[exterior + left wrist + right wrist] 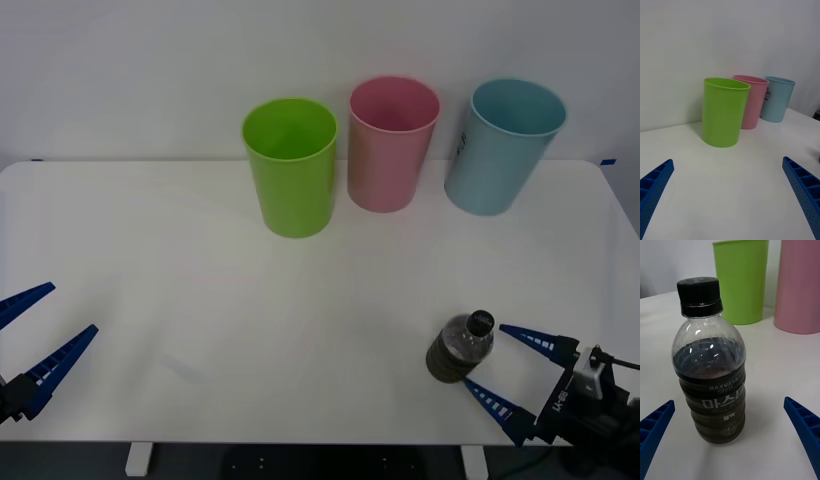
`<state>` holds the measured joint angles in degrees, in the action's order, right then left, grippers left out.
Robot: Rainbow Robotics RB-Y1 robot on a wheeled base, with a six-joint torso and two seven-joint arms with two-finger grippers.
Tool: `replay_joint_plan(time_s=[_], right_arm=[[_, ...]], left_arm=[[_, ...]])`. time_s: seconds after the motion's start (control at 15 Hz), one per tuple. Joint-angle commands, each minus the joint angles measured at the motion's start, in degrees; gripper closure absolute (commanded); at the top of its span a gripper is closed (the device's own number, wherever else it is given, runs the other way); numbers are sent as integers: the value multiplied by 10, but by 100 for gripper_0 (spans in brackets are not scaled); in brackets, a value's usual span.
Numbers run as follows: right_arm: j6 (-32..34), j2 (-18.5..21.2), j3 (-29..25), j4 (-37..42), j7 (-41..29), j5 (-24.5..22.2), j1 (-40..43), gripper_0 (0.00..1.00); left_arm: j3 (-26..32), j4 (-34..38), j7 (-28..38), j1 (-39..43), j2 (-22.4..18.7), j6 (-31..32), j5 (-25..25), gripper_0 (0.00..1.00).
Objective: Grasp the object on the table and drop it into the matching bin: aluminum can to the light blue bin, PET bottle to the pink bin.
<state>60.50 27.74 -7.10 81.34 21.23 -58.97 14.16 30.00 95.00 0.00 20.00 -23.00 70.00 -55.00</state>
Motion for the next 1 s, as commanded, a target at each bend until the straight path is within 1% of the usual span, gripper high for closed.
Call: replay_joint_plan(time_s=[0.07, 0.4, 0.67, 1.0], right_arm=[[0, -20, 5, -32, 7, -14, -34, 0], [-4, -33, 30, -87, 19, -14, -88, 0], [-19, -39, 44, -89, 22, -13, -100, 0], [-29, -43, 45, -89, 22, -13, -101, 0]], left_arm=[[0, 0, 0, 0, 0, 0, 0, 0], [0, 0, 0, 0, 0, 0, 0, 0], [0, 0, 0, 0, 0, 0, 0, 0], [0, 0, 0, 0, 0, 0, 0, 0]])
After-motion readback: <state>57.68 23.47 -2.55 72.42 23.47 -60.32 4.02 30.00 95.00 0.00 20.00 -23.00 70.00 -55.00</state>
